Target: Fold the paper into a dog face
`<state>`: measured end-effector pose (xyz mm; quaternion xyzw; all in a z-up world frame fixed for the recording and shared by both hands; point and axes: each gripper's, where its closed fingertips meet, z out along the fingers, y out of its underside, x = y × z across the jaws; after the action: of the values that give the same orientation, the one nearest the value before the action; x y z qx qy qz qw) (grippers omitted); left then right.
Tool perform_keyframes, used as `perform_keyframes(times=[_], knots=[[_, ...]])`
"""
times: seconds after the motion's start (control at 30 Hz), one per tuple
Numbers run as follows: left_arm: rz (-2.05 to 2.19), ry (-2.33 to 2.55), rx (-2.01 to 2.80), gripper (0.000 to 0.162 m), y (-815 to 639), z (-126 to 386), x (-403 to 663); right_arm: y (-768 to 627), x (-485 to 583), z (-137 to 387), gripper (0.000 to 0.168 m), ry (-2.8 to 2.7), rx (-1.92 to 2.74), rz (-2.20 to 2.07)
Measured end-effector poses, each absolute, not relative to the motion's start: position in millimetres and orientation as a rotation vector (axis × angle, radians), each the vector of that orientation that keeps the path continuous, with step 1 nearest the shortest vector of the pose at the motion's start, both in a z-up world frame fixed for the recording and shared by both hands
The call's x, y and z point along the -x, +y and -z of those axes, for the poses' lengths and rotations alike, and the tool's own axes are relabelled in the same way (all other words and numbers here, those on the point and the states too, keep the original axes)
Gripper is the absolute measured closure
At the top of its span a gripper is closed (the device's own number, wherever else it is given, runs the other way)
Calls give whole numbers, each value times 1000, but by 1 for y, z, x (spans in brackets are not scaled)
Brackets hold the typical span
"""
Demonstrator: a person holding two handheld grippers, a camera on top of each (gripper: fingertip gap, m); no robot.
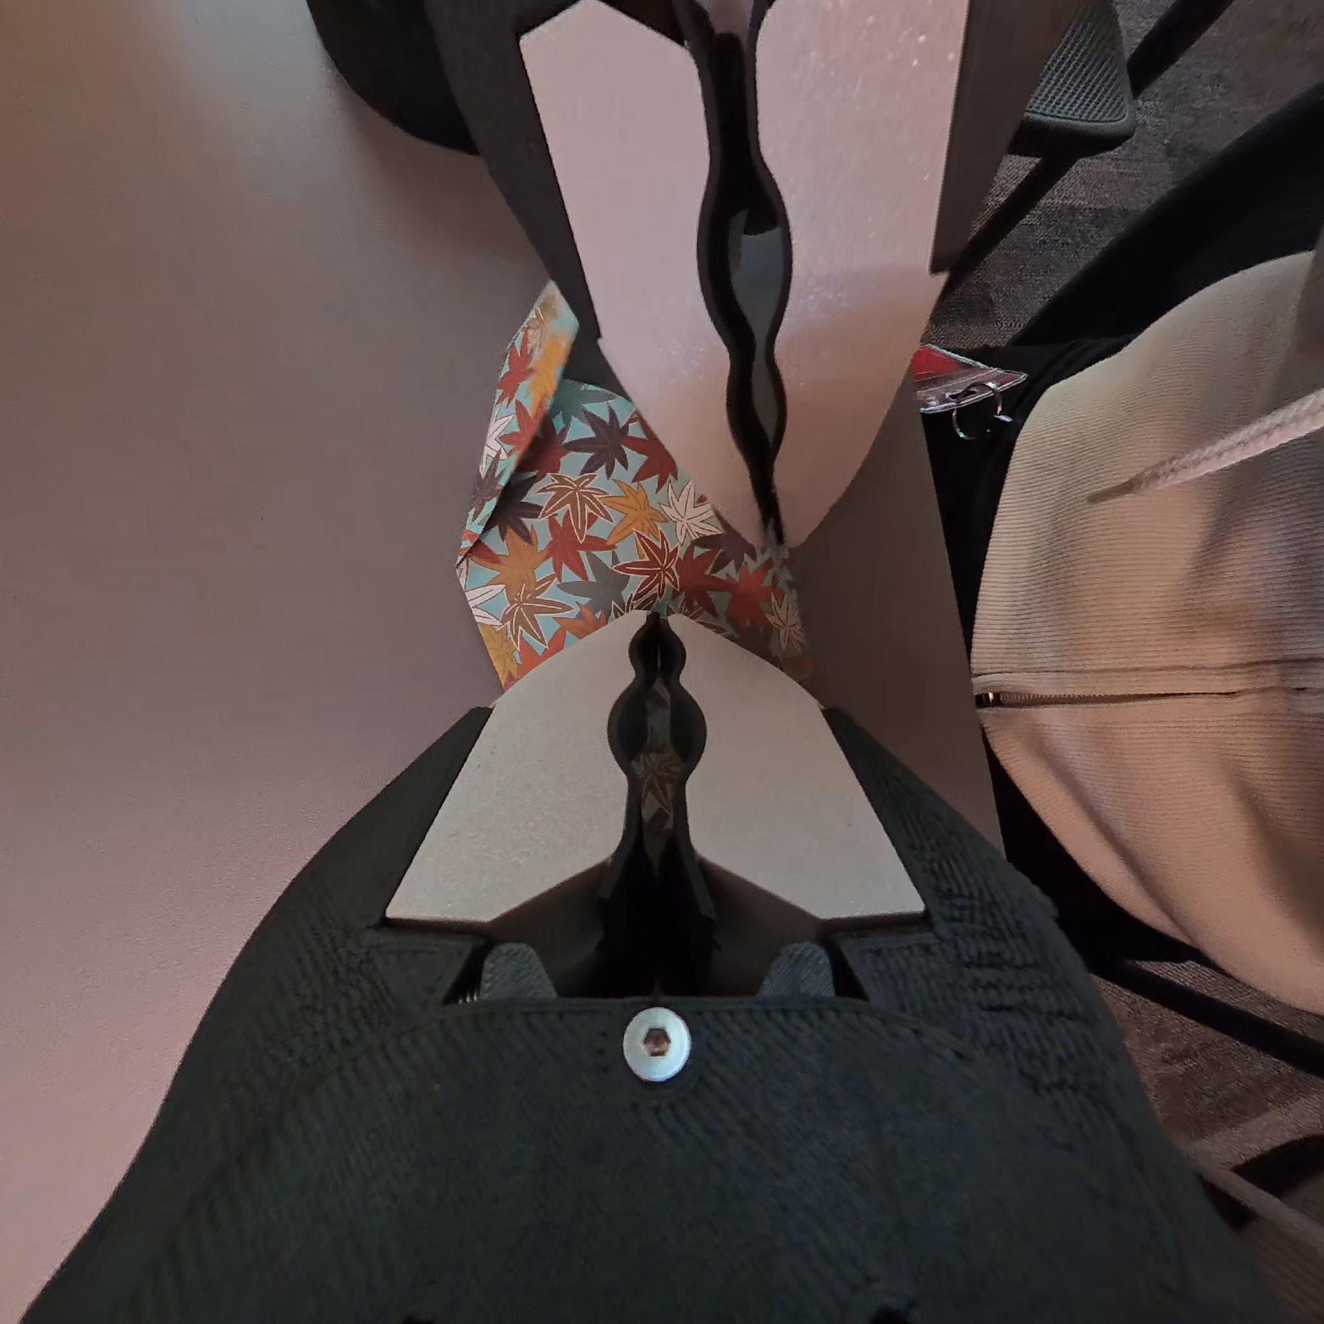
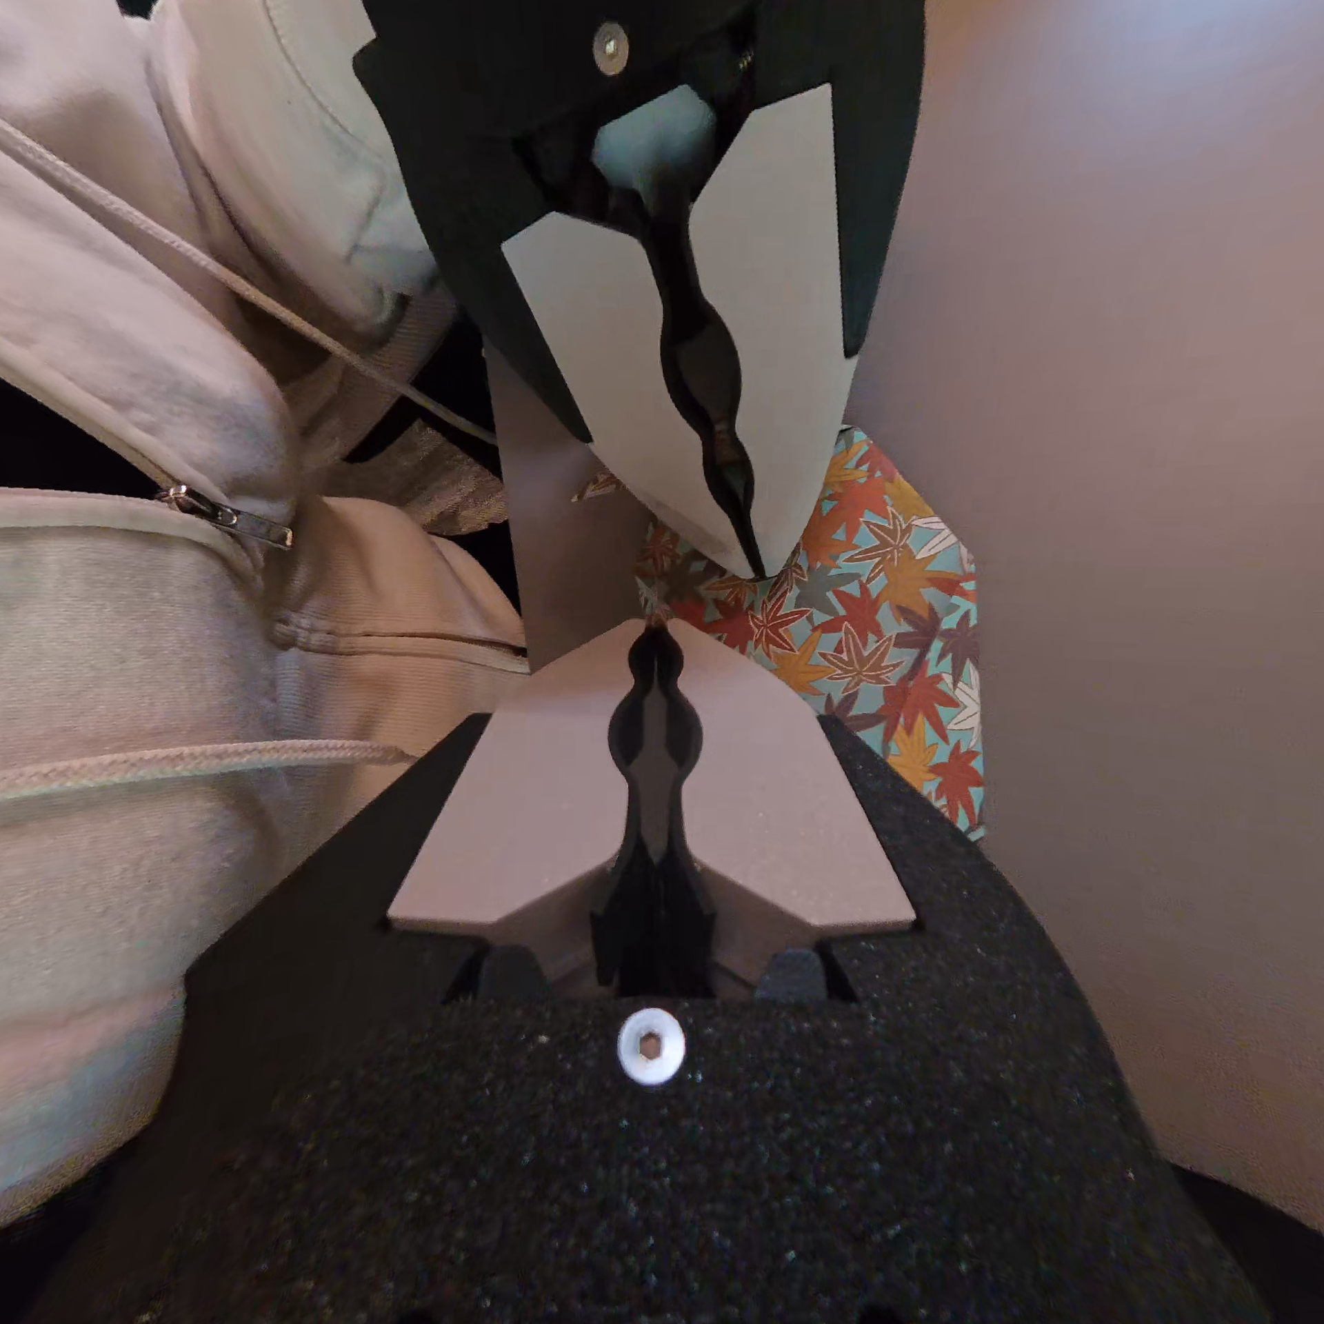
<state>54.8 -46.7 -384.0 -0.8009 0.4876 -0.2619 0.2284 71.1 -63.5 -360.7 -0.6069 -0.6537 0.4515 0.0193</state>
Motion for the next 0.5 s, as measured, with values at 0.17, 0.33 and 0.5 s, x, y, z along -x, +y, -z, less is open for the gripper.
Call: perform_keyframes(times=[0.17, 0.33, 0.5], knots=[[795, 1310, 2231, 162, -47, 383, -55, -56, -67, 369, 168, -2003, 1914, -1336], [803, 1304, 2233, 162, -47, 383, -55, -55, -66, 372, 168, -2002, 1900, -1296], [806, 1303, 2235, 161, -47, 383, -55, -52, -64, 374, 167, -1978, 1916, -1267]])
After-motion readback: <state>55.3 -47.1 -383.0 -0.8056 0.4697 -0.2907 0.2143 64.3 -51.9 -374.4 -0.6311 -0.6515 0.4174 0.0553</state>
